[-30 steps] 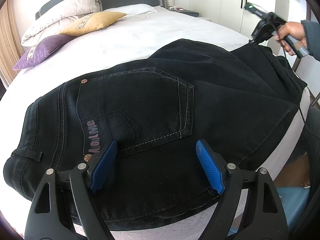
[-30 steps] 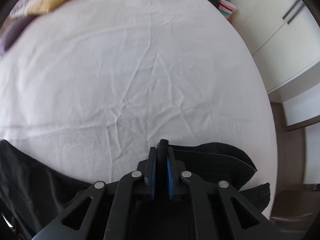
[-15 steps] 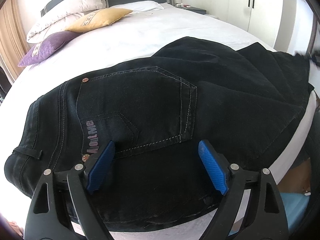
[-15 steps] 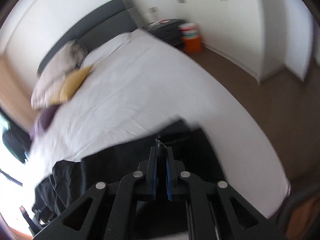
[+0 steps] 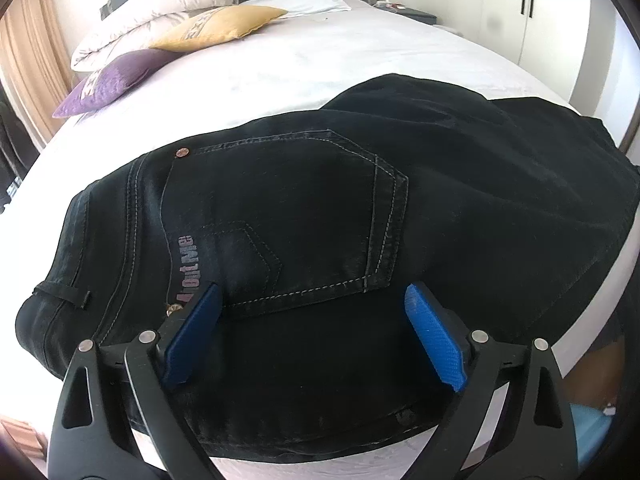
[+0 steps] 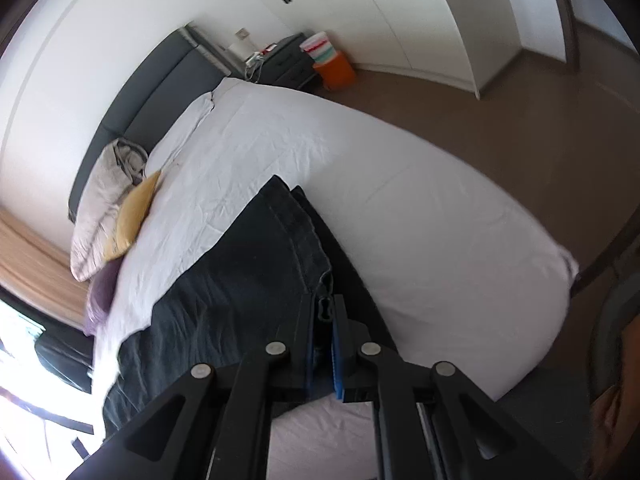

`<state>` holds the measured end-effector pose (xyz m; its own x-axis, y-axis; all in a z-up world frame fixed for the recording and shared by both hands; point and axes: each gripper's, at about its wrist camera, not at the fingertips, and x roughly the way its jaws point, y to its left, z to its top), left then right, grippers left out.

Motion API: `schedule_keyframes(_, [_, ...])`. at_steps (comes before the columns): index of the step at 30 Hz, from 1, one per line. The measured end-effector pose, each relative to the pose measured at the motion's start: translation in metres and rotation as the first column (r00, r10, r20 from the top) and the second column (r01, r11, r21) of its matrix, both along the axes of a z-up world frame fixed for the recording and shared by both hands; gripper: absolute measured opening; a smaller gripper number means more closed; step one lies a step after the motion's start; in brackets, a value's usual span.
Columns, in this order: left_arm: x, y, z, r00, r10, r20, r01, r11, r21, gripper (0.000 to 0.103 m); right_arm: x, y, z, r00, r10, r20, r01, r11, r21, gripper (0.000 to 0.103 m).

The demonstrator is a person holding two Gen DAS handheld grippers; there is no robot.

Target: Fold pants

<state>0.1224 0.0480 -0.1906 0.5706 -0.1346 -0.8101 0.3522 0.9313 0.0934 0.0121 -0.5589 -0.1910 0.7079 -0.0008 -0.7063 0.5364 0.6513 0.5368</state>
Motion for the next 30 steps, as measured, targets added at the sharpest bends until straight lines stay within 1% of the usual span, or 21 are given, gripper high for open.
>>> schedule_keyframes(1, [0.000, -0.001, 0.001, 1.000, 0.004, -0.001, -0.004, 1.000, -0.001, 0.094, 0.000, 0.001, -0.003, 1.000, -0.001, -0.012, 0.001, 1.000, -0.002, 0.008])
schedule_keyframes(4, [-0.001, -0.001, 0.003, 1.000, 0.004, -0.003, -0.005, 1.000, -0.017, 0.094, -0.002, -0.003, -0.018, 0.999, -0.015, -0.032, 0.016, 0.999, 0.033, 0.008])
schedule_keyframes(6, [-0.002, -0.001, 0.002, 1.000, 0.005, 0.005, -0.004, 1.000, -0.023, 0.094, 0.001, -0.006, -0.029, 0.999, 0.008, -0.043, -0.006, 0.999, 0.038, 0.008])
schedule_keyframes(8, [-0.004, 0.001, 0.000, 1.000, 0.003, 0.020, -0.003, 0.999, -0.033, 0.095, 0.001, -0.008, -0.035, 1.000, 0.019, -0.022, -0.018, 0.999, 0.042, 0.008])
schedule_keyframes(10, [-0.004, 0.002, -0.002, 1.000, 0.003, 0.027, -0.002, 0.999, -0.040, 0.095, -0.001, -0.010, -0.028, 0.999, 0.033, -0.028, -0.032, 0.999, 0.036, 0.014])
schedule_keyframes(11, [-0.004, 0.002, -0.001, 1.000, 0.005, 0.026, -0.004, 0.999, -0.043, 0.095, -0.003, -0.014, -0.024, 0.998, 0.024, -0.053, -0.024, 1.000, 0.007, 0.032])
schedule_keyframes(12, [-0.003, 0.002, -0.001, 1.000, 0.007, 0.024, -0.006, 0.999, -0.045, 0.095, -0.011, -0.023, -0.018, 0.997, -0.028, -0.078, 0.026, 0.999, -0.025, 0.052])
schedule_keyframes(14, [-0.003, 0.003, 0.001, 1.000, 0.006, 0.019, -0.005, 0.999, -0.047, 0.095, -0.031, -0.041, -0.008, 0.986, -0.139, -0.088, 0.137, 0.990, -0.031, 0.071])
schedule_keyframes(15, [-0.003, 0.003, 0.002, 1.000, 0.006, 0.016, -0.006, 0.999, -0.051, 0.095, -0.041, -0.049, -0.003, 0.981, -0.178, -0.082, 0.178, 0.984, -0.008, 0.072])
schedule_keyframes(16, [-0.004, 0.004, 0.005, 1.000, 0.005, 0.010, -0.004, 0.998, -0.066, 0.095, -0.050, -0.054, 0.002, 0.981, -0.181, -0.065, 0.183, 0.983, 0.028, 0.072])
schedule_keyframes(18, [-0.008, 0.005, 0.011, 1.000, -0.006, 0.019, 0.008, 0.996, -0.094, 0.095, -0.058, -0.051, 0.011, 0.989, -0.145, -0.024, 0.146, 0.985, 0.087, 0.072])
schedule_keyframes(19, [-0.012, 0.002, 0.015, 0.999, -0.016, 0.034, 0.019, 0.995, -0.098, 0.095, -0.061, -0.044, 0.012, 0.992, -0.122, 0.012, 0.119, 0.981, 0.151, 0.072])
schedule_keyframes(20, [-0.015, -0.001, 0.017, 0.999, -0.024, 0.045, 0.029, 0.995, -0.097, 0.095, -0.061, -0.037, 0.010, 0.994, -0.102, 0.046, 0.090, 0.973, 0.214, 0.074])
schedule_keyframes(22, [-0.021, -0.010, 0.021, 0.996, -0.051, 0.070, 0.058, 0.994, -0.093, 0.095, -0.053, -0.015, -0.002, 0.994, -0.045, 0.095, 0.010, 0.941, 0.338, 0.074])
schedule_keyframes(24, [-0.026, -0.018, 0.024, 0.994, -0.077, 0.083, 0.086, 0.991, -0.100, 0.095, -0.041, 0.003, -0.014, 0.996, -0.013, 0.094, -0.023, 0.926, 0.378, 0.074])
schedule_keyframes(26, [-0.027, -0.027, 0.023, 0.993, -0.095, 0.074, 0.101, 0.991, -0.088, 0.095, -0.027, 0.016, -0.025, 0.998, 0.013, 0.066, -0.038, 0.915, 0.401, 0.074])
schedule_keyframes(28, [-0.028, -0.030, 0.021, 0.993, -0.094, 0.065, 0.099, 0.992, -0.076, 0.095, -0.020, 0.019, -0.033, 0.998, 0.002, 0.060, -0.026, 0.908, 0.418, 0.074])
schedule_keyframes(30, [-0.027, -0.028, 0.019, 0.996, -0.077, 0.053, 0.082, 0.993, -0.089, 0.095, -0.020, 0.017, -0.037, 0.997, -0.037, 0.074, 0.001, 0.899, 0.437, 0.074])
